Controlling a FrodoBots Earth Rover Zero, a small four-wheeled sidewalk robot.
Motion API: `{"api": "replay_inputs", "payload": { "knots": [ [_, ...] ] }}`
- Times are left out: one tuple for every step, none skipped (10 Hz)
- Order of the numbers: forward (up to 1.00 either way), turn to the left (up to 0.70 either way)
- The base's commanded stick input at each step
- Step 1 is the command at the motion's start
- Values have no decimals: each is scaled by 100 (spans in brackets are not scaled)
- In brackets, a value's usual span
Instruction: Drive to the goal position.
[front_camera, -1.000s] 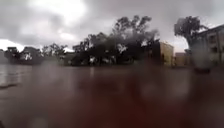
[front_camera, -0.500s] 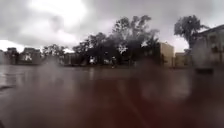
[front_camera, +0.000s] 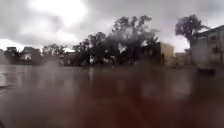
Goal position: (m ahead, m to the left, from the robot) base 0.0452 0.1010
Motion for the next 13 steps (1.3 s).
{"api": "replay_inputs", "payload": {
  "knots": [
    [45,0],
    [45,0],
    [45,0],
    [45,0],
    [45,0],
    [45,0],
    [45,0],
    [45,0],
    [45,0],
    [45,0],
    [45,0],
    [45,0],
    [45,0]
  ]
}}
